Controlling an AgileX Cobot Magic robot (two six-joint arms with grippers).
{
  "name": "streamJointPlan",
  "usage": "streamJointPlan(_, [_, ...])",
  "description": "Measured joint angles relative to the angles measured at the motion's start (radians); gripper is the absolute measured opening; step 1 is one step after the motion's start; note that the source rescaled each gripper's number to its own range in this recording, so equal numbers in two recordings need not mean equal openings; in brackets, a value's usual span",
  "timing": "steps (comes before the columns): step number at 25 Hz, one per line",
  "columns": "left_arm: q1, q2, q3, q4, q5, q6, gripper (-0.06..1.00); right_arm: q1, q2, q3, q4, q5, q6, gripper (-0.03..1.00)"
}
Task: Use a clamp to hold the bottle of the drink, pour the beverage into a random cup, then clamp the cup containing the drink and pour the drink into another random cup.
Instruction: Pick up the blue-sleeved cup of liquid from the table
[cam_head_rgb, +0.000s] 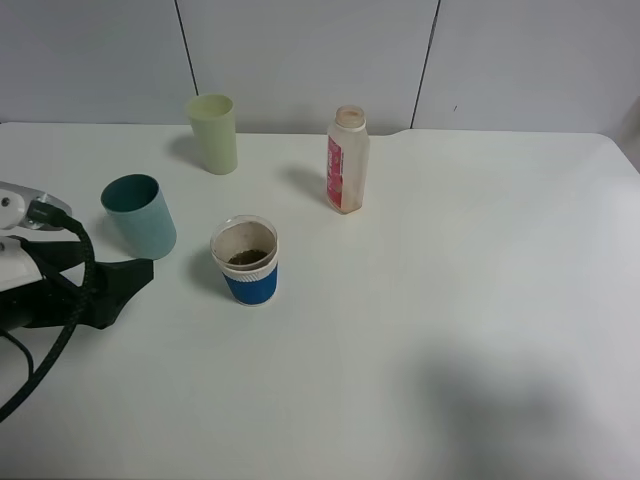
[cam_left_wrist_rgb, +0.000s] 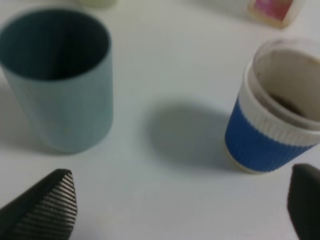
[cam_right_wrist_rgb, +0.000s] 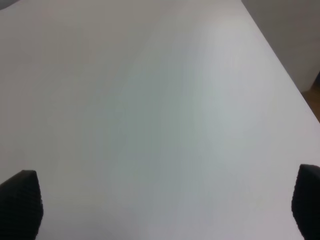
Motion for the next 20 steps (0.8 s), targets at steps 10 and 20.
streamJointPlan(10, [0.0, 0.345, 0.032, 0.205, -0.439, -0.177, 0.55, 0.0, 0.0, 0.0, 0.0, 0.0, 0.0, 1.0])
streamJointPlan(20, [0.0, 0.731, 0.032, 0.287, -0.818, -0.181, 0.55, 0.0, 0.0, 0.0, 0.0, 0.0, -0.001, 1.0])
